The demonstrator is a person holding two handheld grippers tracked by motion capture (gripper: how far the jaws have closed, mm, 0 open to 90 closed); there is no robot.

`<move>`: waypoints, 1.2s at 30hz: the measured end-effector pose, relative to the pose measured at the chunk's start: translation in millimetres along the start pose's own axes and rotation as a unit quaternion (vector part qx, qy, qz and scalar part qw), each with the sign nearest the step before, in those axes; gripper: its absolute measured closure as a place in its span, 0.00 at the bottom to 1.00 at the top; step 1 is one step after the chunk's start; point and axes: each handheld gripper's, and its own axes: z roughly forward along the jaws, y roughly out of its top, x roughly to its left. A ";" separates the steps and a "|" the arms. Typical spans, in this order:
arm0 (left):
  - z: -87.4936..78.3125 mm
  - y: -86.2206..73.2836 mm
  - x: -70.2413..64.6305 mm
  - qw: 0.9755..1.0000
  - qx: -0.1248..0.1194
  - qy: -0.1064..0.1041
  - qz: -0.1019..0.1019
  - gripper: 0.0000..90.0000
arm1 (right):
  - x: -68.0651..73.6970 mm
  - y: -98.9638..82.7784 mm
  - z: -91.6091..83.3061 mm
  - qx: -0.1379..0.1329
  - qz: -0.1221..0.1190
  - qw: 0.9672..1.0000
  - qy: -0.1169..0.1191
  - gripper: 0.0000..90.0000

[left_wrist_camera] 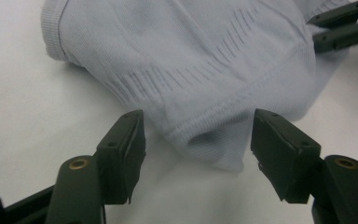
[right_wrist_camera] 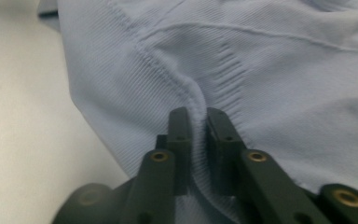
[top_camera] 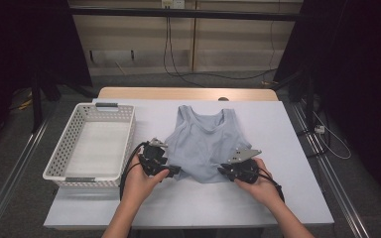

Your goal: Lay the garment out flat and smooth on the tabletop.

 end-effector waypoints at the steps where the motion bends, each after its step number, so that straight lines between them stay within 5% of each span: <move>1: -0.6 -0.4 0.2 1.000 0.001 0.001 0.001 0.39 | -1.6 0.6 -1.3 -0.004 0.008 1.000 0.000 0.93; 6: -1.5 -2.5 1.1 1.000 0.001 0.003 -0.004 0.37 | -16.5 2.4 -16.3 -0.055 0.049 0.997 -0.007 0.95; 10: 1.5 -4.0 -0.4 1.000 0.005 0.000 0.000 0.38 | -33.3 -0.3 -30.1 -0.097 0.093 0.991 -0.011 0.95; 16: 2.4 -3.2 -3.7 1.000 0.003 -0.011 0.003 0.45 | -44.3 -3.8 -38.8 -0.121 0.115 0.986 -0.018 0.95; 23: 10.0 -3.2 -6.8 1.000 0.012 -0.023 0.017 0.61 | -40.4 -4.7 -31.8 -0.096 0.104 0.990 -0.013 0.95; 36: 11.6 -2.9 -5.9 1.000 0.008 -0.018 0.016 0.55 | -53.9 -14.8 -35.0 -0.099 0.135 0.985 -0.040 0.95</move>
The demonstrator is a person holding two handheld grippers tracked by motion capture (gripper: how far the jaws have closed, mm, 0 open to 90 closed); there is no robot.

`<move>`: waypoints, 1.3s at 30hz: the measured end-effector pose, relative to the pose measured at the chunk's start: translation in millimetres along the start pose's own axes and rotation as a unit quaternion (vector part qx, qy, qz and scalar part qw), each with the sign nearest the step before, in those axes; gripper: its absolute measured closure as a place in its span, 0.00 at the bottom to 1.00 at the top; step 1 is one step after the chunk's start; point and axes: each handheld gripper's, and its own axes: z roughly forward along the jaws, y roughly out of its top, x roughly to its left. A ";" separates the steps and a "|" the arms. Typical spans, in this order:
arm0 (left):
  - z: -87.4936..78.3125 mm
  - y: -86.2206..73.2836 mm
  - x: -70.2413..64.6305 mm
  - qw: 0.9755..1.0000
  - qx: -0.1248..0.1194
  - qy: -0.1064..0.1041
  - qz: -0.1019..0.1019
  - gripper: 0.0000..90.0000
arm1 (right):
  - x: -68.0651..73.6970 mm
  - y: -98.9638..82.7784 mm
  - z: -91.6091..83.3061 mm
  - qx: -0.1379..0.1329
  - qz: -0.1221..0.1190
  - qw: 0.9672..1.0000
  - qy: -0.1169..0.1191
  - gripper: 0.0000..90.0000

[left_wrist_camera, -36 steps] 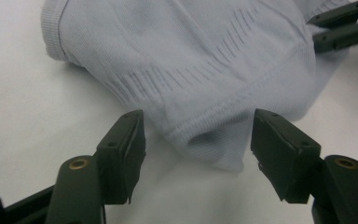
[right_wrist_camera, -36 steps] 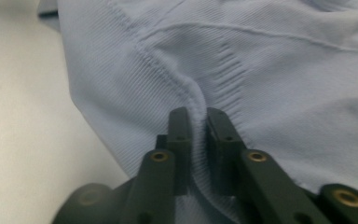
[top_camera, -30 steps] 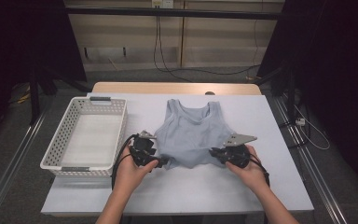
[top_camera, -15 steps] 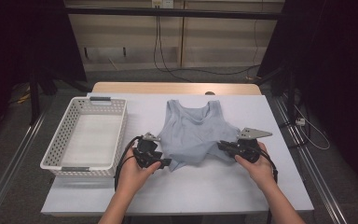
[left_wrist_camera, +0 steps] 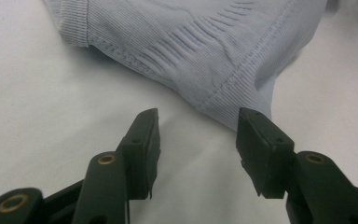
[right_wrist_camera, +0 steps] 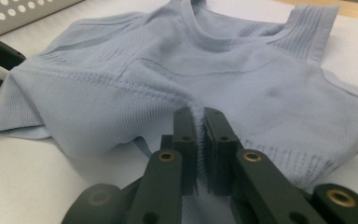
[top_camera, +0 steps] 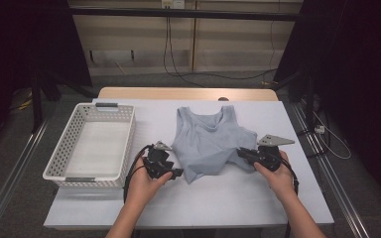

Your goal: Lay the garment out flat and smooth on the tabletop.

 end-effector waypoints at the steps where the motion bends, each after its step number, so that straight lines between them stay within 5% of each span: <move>1: 0.3 0.2 -0.2 1.000 -0.001 0.002 -0.001 0.55 | -0.4 -0.5 0.5 0.002 0.001 1.000 -0.001 0.95; 12: 11.1 4.8 -1.4 1.000 -0.008 0.006 -0.003 0.55 | -1.2 -1.6 1.6 0.009 -0.007 1.000 -0.015 0.95; 25: 28.8 11.5 -8.0 0.999 -0.004 0.036 0.026 0.59 | -5.4 -2.7 -3.2 0.004 -0.003 1.000 -0.016 0.94; 30: 31.6 12.7 -11.1 0.999 -0.001 0.026 0.033 0.69 | -5.7 -2.1 -4.1 0.001 -0.002 1.000 -0.016 0.94; 36: 33.3 14.1 -12.6 1.000 0.007 -0.006 0.017 0.92 | -6.5 -0.6 -3.9 -0.001 -0.003 1.000 -0.016 0.94; 39: 31.4 16.6 -12.7 1.000 0.016 -0.005 0.023 0.94 | -7.5 0.3 -5.1 -0.004 -0.003 1.000 -0.017 0.94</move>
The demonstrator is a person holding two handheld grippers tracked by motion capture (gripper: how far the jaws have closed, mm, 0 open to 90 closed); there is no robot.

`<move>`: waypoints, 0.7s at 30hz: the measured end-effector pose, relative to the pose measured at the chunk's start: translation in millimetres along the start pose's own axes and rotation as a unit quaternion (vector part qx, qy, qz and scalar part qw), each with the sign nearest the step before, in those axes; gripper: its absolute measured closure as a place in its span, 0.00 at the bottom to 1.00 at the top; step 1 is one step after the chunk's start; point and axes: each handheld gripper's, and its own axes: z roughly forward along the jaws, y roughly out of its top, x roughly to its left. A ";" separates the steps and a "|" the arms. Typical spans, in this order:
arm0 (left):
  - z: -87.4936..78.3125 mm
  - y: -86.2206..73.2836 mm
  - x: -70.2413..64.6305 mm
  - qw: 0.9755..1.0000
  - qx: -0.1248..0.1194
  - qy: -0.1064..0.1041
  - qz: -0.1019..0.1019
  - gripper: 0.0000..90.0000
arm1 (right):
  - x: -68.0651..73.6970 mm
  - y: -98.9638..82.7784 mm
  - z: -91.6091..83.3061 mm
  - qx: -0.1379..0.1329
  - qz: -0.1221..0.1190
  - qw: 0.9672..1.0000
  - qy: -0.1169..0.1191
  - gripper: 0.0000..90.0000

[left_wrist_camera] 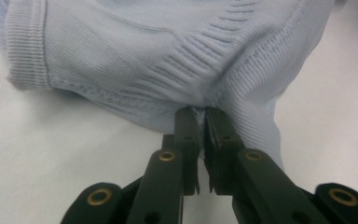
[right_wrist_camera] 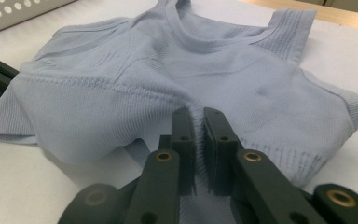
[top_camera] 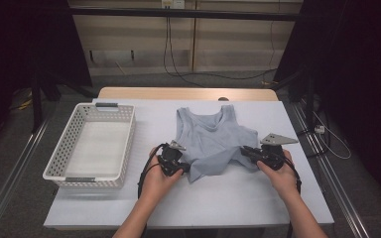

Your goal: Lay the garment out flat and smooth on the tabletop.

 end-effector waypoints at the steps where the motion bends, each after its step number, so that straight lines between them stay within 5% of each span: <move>1: -1.5 0.6 0.1 1.000 0.002 -0.001 0.004 0.95 | -0.5 0.5 -0.6 -0.001 0.000 1.000 0.000 0.94; 11: -42.4 2.4 24.9 0.997 -0.060 0.021 -0.038 0.96 | -3.7 4.2 2.2 -0.001 -0.006 1.000 0.005 0.90; 21: -39.4 -0.6 31.5 0.997 -0.060 0.029 -0.043 0.96 | 1.4 0.1 9.3 0.021 -0.018 1.000 0.000 0.77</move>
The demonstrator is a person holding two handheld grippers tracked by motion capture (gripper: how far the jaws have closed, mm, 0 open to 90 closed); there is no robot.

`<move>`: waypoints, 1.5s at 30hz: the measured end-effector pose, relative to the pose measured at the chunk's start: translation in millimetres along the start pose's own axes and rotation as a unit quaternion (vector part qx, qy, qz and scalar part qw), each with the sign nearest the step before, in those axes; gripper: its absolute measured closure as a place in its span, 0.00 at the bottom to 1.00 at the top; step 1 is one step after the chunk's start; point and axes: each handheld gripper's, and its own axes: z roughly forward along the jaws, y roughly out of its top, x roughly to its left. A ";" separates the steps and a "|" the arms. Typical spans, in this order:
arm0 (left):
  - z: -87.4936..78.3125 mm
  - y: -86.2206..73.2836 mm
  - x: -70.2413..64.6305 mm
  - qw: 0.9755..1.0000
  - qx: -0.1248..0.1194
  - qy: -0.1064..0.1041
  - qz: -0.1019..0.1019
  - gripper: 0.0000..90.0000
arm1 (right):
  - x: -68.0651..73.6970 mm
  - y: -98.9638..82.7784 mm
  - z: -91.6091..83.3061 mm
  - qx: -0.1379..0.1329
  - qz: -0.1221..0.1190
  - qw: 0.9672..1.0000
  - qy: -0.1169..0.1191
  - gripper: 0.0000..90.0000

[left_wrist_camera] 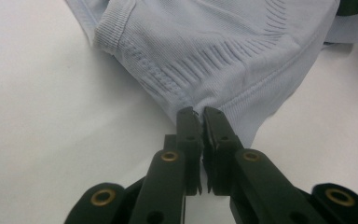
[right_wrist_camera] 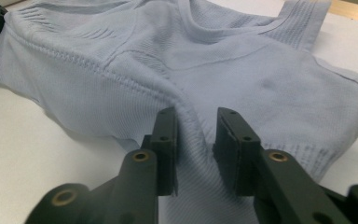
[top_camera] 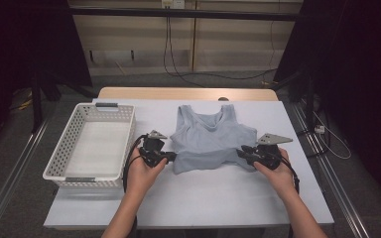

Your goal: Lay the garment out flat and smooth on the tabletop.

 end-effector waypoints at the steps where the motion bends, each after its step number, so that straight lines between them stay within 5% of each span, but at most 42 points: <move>1: 0.4 -0.1 0.1 1.000 0.000 0.000 -0.001 0.96 | 0.0 -0.7 -0.8 -0.002 0.000 1.000 -0.002 0.73; 7: 1.3 -0.4 3.0 1.000 0.003 0.000 -0.005 0.96 | -0.4 -5.1 -7.6 -0.005 0.009 1.000 -0.011 0.52; 12: 2.0 0.6 4.0 1.000 0.005 -0.003 -0.007 0.95 | -5.6 -9.9 -18.3 -0.013 0.022 0.999 -0.023 0.45; 20: -1.0 2.6 9.4 1.000 -0.003 0.000 -0.013 0.95 | -25.0 -25.8 -36.4 -0.012 0.052 0.997 -0.056 0.50; 26: -1.0 3.8 8.8 1.000 -0.001 -0.001 -0.012 0.95 | -28.5 -39.8 -28.5 0.030 0.045 0.997 -0.049 0.62; 33: -1.0 3.1 8.8 1.000 -0.002 -0.001 -0.012 0.95 | -27.8 -34.6 -26.6 0.024 0.045 0.997 -0.053 0.64; 40: -1.3 3.1 7.8 1.000 -0.001 -0.001 -0.012 0.95 | -37.1 -23.9 -24.3 -0.008 0.073 0.996 -0.047 0.68; 43: -1.3 3.1 7.4 1.000 -0.002 -0.001 -0.012 0.95 | -37.6 -20.1 -16.3 -0.002 0.069 0.996 -0.047 0.67; 45: -1.7 2.7 7.8 1.000 -0.002 -0.003 -0.011 0.95 | -36.3 -18.5 -9.2 0.016 0.054 0.996 -0.068 0.66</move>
